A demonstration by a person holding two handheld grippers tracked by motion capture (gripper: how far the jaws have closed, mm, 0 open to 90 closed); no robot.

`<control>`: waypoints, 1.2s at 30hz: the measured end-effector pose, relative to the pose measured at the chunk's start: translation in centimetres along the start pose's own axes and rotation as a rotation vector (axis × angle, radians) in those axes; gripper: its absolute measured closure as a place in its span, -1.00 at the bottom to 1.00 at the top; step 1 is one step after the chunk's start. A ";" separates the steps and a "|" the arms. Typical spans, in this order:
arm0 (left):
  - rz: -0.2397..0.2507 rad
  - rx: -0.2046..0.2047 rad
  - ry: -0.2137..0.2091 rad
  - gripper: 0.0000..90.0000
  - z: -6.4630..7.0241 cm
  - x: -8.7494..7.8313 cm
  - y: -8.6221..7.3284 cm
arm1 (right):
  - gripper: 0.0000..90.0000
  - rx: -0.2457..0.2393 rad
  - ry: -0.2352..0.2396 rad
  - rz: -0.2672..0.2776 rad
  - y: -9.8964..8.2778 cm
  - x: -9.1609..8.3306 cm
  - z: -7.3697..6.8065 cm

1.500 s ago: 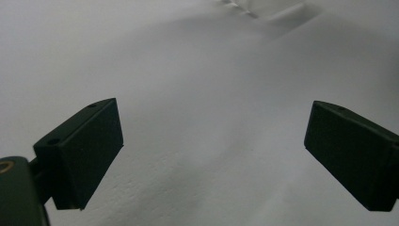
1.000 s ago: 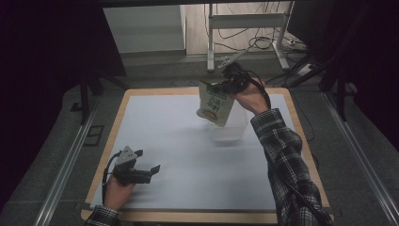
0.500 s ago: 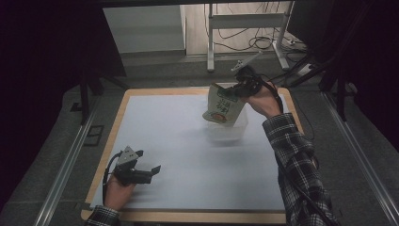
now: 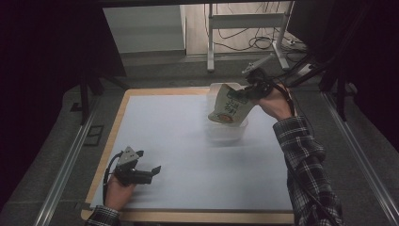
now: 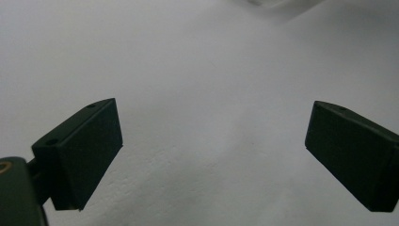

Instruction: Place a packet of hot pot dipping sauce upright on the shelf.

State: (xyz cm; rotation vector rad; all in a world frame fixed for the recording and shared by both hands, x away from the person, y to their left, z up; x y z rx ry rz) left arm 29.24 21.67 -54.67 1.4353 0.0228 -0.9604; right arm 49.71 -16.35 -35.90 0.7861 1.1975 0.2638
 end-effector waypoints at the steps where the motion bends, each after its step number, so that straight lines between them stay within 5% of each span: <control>1: 0.000 0.000 0.000 -0.90 0.0 0.0 0.0 | 0.98 -0.001 -0.002 -0.001 0.0 0.0 0.0; 8: 0.000 0.001 0.001 -0.90 0.0 0.0 0.0 | 0.96 -0.031 -0.020 -0.040 0.0 0.8 -0.2; 22: -0.004 0.005 0.000 -0.90 0.1 0.1 0.0 | 0.89 -0.006 -0.035 -0.041 -0.4 1.0 0.0; 36: -0.003 0.008 0.006 -0.91 0.2 0.2 0.0 | 0.96 -0.029 -0.012 -0.053 -0.4 0.9 -0.6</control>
Point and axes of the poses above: each handheld gripper's, and its own axes: x roughly forward along the jaws, y roughly out of its top, z roughly to its right, the point moved 3 cm from there along x, roughly forward along the jaws, and after that the axes turned 9 degrees about -x, right-handed, at the moved point
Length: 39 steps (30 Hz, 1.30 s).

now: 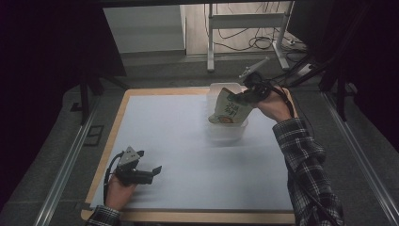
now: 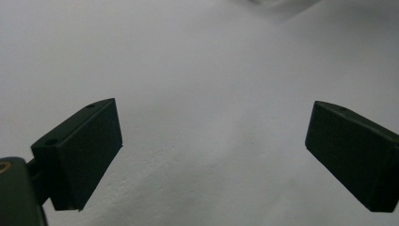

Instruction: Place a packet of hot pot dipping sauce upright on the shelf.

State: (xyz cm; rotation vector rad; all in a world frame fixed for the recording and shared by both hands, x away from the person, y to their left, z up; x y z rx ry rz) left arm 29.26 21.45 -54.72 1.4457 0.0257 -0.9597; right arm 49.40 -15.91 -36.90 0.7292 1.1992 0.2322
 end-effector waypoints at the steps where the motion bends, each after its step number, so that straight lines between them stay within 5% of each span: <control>1: 0.001 0.000 0.001 -0.91 0.0 0.0 0.0 | 0.96 0.002 0.000 0.000 0.0 0.1 0.0; 10: 0.000 0.001 0.001 -0.91 0.0 0.0 0.0 | 0.98 -0.046 0.025 -0.036 0.1 0.4 -0.5; 20: -0.001 0.003 0.001 -0.91 0.0 0.0 0.0 | 0.81 -0.045 0.038 -0.012 0.9 2.4 -1.3; 31: 0.001 0.007 0.004 -0.91 0.0 0.0 0.0 | 0.30 -0.069 -0.019 0.008 1.3 2.7 -1.8; 39: -0.009 -0.004 0.002 -0.91 0.0 0.0 0.0 | 0.02 -0.041 -0.044 0.022 0.7 2.6 -1.8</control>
Point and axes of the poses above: each handheld gripper's, and its own axes: x roughly forward along the jaws, y roughly out of its top, z roughly to its right, the point moved 3 cm from there along x, roughly forward along the jaws, and after that the axes turned 9 degrees about -x, right-handed, at the moved point
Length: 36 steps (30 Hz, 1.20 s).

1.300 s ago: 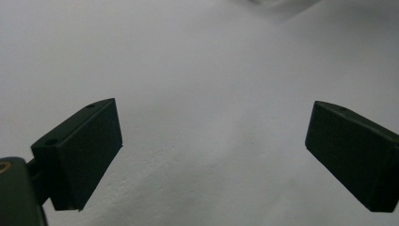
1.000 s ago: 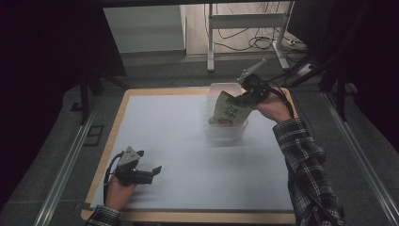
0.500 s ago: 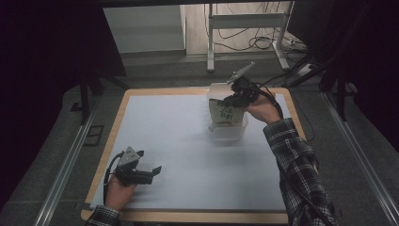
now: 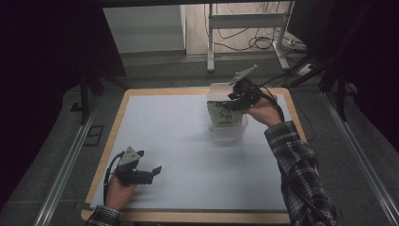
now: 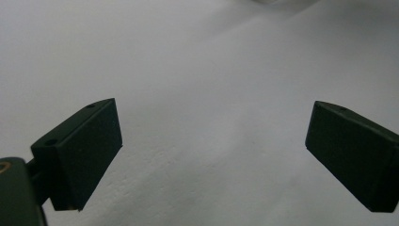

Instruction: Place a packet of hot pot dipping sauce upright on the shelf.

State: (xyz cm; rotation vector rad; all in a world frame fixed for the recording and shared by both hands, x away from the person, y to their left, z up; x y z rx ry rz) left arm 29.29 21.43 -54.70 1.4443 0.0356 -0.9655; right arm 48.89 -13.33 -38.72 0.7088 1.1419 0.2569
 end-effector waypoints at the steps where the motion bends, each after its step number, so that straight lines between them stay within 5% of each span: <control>1: -0.004 -0.002 0.000 -0.91 0.0 0.0 0.0 | -0.02 0.002 -0.007 0.004 -0.1 0.0 0.0; 24: -0.023 0.013 0.014 -0.89 0.5 0.3 0.0 | -0.47 0.058 0.000 0.069 -1.7 -0.7 -0.7; 36: 0.039 0.031 0.001 -0.97 0.4 0.2 0.1 | -0.64 0.119 -0.002 0.101 -3.0 -1.5 -0.6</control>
Point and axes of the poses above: each handheld gripper's, and its own axes: x roughly forward along the jaws, y roughly out of its top, z roughly to its right, the point moved 3 cm from there along x, roughly forward along the jaws, and after that the axes turned 9 degrees about -x, right-handed, at the moved point
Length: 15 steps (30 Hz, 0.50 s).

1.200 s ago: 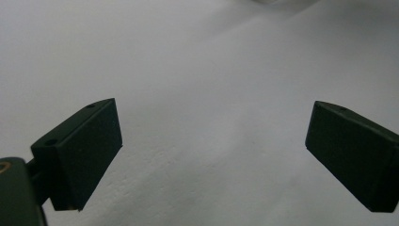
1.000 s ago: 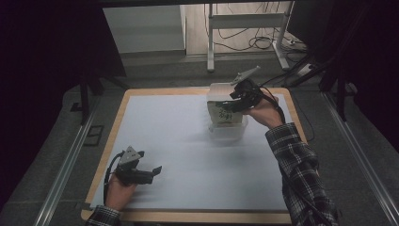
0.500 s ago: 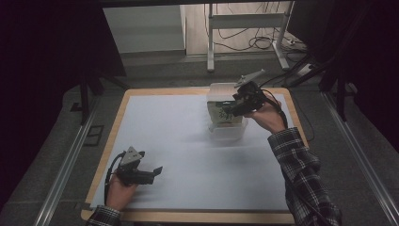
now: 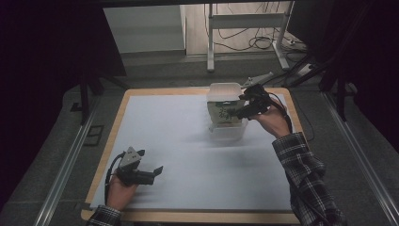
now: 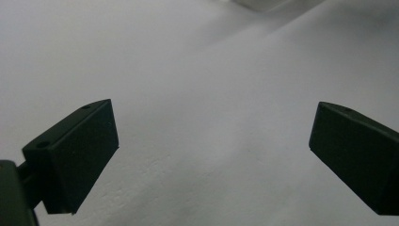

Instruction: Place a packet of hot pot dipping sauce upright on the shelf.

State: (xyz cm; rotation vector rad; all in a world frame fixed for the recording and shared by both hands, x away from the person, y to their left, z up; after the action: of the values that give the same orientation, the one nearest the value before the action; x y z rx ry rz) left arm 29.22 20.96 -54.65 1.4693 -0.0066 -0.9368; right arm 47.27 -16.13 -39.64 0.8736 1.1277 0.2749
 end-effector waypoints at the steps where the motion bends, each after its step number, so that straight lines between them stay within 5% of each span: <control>1: 0.003 0.004 0.000 -0.98 0.0 0.0 0.0 | -0.66 0.004 0.001 0.001 -0.1 -0.1 0.0; 15: 0.027 0.022 -0.002 -0.98 0.2 0.1 0.3 | -0.82 0.068 0.016 0.048 -1.9 -1.2 -0.3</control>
State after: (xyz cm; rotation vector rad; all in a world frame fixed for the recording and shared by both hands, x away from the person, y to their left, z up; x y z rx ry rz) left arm 29.33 20.74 -54.43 1.4850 -0.0376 -0.9189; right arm 46.01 -17.96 -40.23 0.9606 1.1375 0.2852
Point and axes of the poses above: each handheld gripper's, and its own axes: x roughly forward along the jaws, y roughly out of its top, z roughly to its right, the point moved 3 cm from there along x, roughly forward along the jaws, and after that the axes turned 9 degrees about -x, right-handed, at the moved point
